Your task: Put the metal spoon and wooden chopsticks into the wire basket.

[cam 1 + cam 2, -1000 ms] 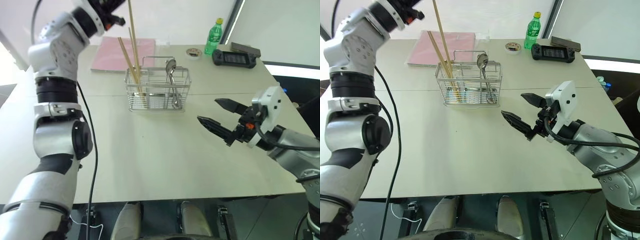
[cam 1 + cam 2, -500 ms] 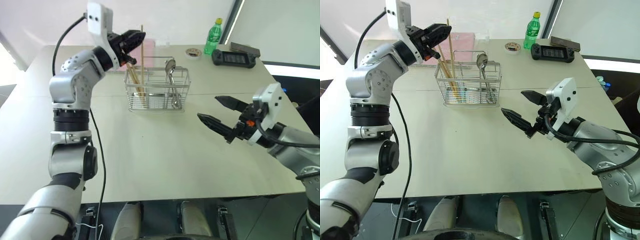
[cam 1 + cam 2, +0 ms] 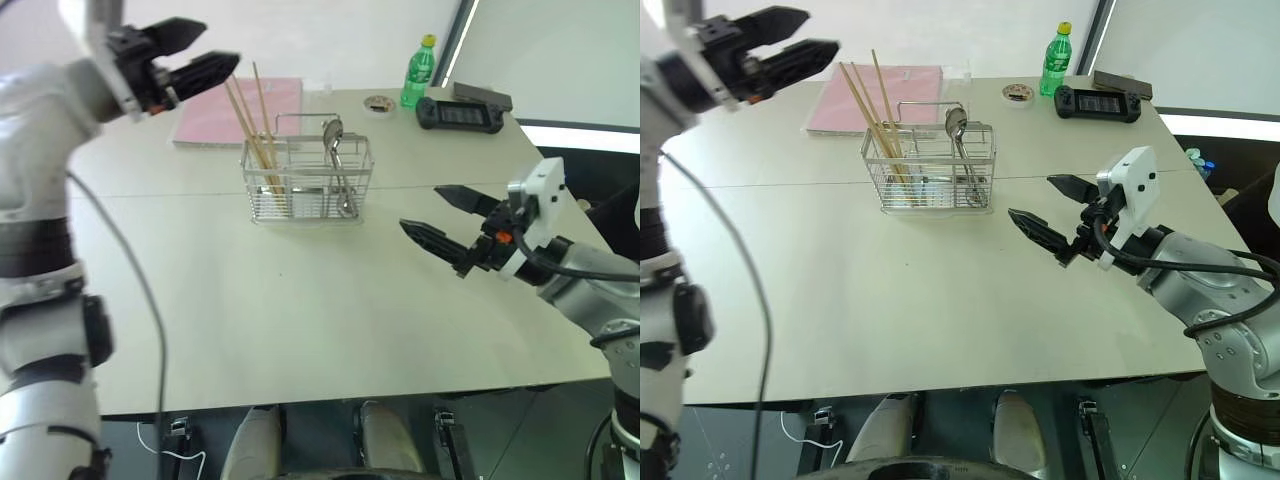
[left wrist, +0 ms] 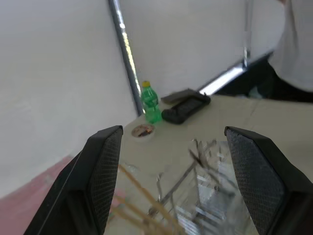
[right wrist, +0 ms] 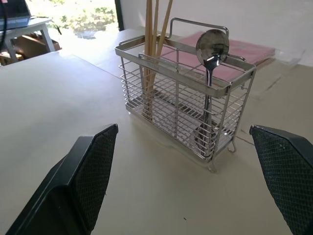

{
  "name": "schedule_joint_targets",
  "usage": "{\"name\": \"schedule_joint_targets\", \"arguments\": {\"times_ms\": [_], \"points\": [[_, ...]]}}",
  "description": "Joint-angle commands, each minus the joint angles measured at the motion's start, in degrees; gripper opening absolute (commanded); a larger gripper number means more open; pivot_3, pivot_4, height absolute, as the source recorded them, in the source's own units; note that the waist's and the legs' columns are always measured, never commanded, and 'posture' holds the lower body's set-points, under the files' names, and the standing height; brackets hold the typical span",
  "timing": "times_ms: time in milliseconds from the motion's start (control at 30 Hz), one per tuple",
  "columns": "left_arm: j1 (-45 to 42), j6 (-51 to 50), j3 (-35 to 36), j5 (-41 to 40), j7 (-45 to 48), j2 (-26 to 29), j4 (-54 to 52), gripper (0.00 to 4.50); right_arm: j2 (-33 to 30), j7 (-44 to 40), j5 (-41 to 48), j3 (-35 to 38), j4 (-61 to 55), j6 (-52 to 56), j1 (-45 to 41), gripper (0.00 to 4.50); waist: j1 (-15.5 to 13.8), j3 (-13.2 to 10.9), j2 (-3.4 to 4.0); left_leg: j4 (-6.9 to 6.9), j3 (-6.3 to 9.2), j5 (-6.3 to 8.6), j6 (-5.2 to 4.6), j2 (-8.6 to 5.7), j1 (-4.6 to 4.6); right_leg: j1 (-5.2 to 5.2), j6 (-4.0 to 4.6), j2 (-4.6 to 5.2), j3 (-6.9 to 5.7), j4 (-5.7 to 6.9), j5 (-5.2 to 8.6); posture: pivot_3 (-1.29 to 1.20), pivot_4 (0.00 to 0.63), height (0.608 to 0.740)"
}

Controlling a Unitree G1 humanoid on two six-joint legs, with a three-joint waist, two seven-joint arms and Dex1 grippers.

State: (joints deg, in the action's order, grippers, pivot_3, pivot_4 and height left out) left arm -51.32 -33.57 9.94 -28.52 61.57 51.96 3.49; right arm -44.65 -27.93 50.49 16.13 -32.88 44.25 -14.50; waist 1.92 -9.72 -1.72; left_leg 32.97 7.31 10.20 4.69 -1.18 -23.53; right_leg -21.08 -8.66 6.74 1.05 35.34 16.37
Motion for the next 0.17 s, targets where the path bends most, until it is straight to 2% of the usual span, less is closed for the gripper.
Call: {"name": "schedule_joint_targets", "arguments": {"times_ms": [33,167], "points": [[7.1,6.4,-1.47,2.57,11.26,7.64,-2.67,3.5,-1.29,-2.18,-1.75,1.54,1.64,-2.2,-1.25,4.5,0.02,-0.02,0.01,-0.01,-0.02,0.0,0.0,0.0,0.01,0.0,0.13,0.01,0.02,-0.02,0.06,0.0,0.15,0.721],[16.5,8.16,1.58,3.03,13.18,11.72,-3.75,3.5,-1.41,-4.01,-3.48,0.84,4.11,-3.21,-2.37,4.5,-1.14,-0.04,0.01,0.04,-0.03,0.0,0.0,0.05,-0.02,0.04,0.27,0.01,0.01,-0.17,0.06,0.0,0.15,0.721]]}}
